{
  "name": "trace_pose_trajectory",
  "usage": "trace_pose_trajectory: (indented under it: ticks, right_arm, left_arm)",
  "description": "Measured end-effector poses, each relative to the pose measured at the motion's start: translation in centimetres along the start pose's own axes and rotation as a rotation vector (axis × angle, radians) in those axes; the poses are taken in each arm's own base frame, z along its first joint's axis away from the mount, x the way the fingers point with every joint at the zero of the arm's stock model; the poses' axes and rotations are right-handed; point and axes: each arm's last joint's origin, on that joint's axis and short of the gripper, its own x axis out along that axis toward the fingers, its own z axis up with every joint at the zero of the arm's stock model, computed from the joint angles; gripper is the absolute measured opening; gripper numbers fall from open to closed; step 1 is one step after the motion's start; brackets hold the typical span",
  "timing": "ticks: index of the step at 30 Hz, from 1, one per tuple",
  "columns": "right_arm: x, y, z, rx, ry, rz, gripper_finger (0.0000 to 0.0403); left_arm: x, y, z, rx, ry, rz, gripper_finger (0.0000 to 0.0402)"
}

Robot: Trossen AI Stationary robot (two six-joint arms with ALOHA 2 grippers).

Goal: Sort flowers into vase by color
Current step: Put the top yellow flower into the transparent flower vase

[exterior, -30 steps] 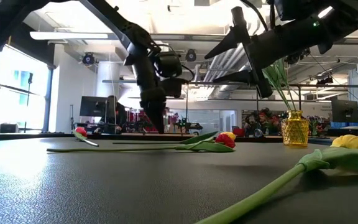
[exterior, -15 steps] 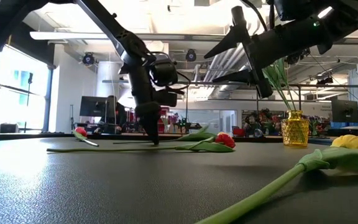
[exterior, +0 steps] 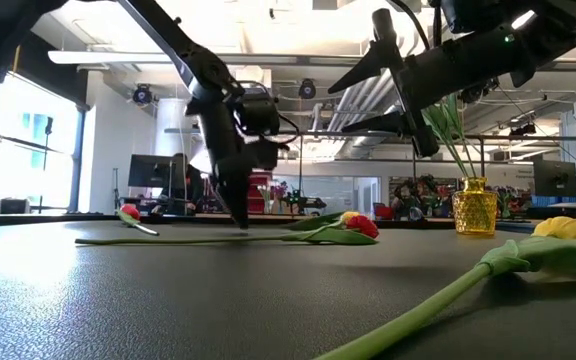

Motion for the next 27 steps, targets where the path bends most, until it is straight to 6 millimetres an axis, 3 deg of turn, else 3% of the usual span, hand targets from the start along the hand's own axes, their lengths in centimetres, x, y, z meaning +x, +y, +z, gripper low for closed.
trace_pose_trajectory:
  ticks: [7,13,20,27]
  right_arm:
    - [0.0,0.0,-0.1,0.020,0.003,-0.001,0.0238]
    - [0.2,0.1,1.1,-0.011,-0.101,0.005,0.0238]
    - [0.3,1.8,2.7,-0.158,-0.258,0.147,0.0238]
    - [0.5,1.7,3.9,-0.194,-0.275,0.142,0.0236]
  left_arm:
    - [-5.8,-1.2,1.5,-0.080,-0.243,-0.116,0.0000]
    - [-10.0,-2.5,2.5,-0.138,-0.441,-0.179,0.0000]
    - [-11.2,-4.4,2.7,-0.232,-0.476,-0.246,0.0000]
    - [-11.4,-6.3,3.3,-0.285,-0.499,-0.367,0.0000]
